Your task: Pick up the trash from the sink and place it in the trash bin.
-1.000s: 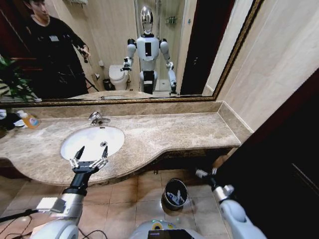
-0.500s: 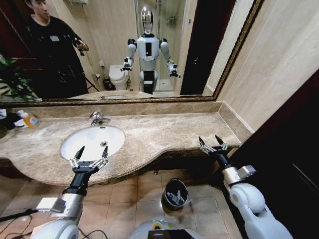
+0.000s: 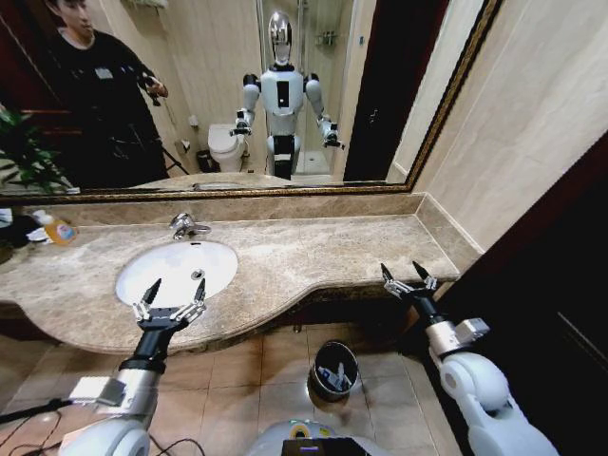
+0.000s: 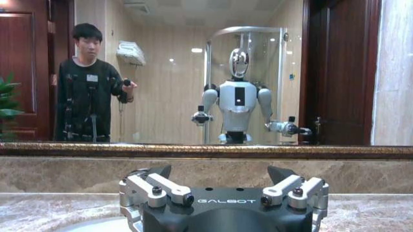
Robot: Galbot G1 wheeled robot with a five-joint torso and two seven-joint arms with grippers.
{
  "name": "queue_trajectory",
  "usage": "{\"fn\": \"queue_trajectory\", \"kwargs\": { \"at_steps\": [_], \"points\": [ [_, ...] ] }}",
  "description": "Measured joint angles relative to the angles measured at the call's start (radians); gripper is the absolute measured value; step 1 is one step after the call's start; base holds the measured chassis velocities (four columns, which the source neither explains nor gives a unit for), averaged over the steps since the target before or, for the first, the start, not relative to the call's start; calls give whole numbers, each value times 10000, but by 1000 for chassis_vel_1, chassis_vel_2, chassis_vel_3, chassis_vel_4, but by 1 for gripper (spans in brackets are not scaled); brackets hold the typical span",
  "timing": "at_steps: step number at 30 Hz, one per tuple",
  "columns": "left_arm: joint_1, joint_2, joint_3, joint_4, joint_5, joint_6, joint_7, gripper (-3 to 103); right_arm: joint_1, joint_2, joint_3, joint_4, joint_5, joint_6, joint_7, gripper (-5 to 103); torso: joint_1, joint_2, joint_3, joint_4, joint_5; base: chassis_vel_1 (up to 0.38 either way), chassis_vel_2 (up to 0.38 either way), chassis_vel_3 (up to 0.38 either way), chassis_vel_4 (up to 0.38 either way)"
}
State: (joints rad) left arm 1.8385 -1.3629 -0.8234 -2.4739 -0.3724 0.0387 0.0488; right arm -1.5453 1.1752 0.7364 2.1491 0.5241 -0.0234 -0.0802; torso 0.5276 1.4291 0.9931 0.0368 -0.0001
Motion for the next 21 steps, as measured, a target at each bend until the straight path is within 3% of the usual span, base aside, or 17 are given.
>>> {"fn": "queue_trajectory", "kwargs": {
  "at_steps": [21],
  "points": [
    [0, 0, 0, 0, 0, -1, 0, 100, -4, 0, -2, 1, -75, -40, 55, 100, 0, 0, 0, 0, 1, 0, 0, 0, 0]
  ]
}}
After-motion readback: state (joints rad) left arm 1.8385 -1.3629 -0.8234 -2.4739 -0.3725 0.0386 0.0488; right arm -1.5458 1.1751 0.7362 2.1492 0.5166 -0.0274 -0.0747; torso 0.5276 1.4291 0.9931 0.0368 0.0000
